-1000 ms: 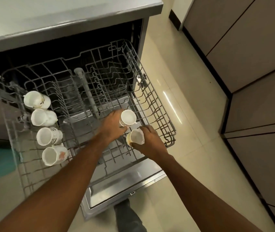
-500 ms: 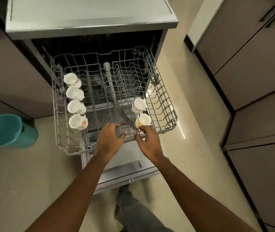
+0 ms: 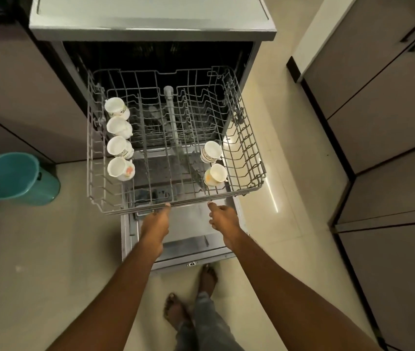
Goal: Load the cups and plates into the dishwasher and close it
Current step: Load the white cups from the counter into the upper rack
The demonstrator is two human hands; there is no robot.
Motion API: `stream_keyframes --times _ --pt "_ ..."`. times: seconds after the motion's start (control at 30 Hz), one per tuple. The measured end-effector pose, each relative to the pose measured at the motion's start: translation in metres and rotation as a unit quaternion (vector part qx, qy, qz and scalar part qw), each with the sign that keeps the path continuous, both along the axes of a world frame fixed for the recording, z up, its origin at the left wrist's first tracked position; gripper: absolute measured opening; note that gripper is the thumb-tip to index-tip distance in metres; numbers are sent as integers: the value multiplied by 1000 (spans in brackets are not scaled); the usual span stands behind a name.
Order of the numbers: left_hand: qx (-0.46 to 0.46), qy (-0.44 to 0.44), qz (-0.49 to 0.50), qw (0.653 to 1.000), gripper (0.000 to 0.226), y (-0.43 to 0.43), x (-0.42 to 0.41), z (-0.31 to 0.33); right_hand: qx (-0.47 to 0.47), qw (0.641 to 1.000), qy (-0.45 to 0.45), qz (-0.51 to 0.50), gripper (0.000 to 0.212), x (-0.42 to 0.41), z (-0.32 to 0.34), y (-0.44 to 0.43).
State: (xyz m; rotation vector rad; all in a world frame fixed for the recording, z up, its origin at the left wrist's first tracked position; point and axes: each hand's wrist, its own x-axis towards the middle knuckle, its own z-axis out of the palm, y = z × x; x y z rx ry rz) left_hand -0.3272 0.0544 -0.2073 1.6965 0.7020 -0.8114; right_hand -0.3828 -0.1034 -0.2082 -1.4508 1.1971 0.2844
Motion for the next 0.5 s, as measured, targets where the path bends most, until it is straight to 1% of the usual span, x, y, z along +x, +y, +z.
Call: stream_keyframes --times 0.07,0.13,0.2,0.23,0.3,0.33,0.43,0.5 --pt "-72 45 84 993 30 -2 7 -1 37 999 5 -29 39 5 -1 -4" --pt "-138 63 155 976 39 -3 14 -3 63 997 7 -48 43 11 -3 -7" --pt "-182 63 208 959 47 -2 18 -6 100 992 -10 -80 39 16 -3 -10" --pt "-203 59 227 951 44 -3 19 -6 120 987 -26 -100 34 19 -4 -12" --pt "-229 54 252 939 27 -4 21 -5 157 976 -63 -140 28 27 -4 -13" --pt "-239 52 263 933 23 -4 22 -5 174 968 -79 -164 25 31 -4 -13" --pt "-254 48 290 921 21 -8 25 -4 193 953 -92 -214 10 39 -6 -13" --pt "-247 45 313 916 21 -14 27 -3 191 951 -91 -227 9 42 -10 -12"
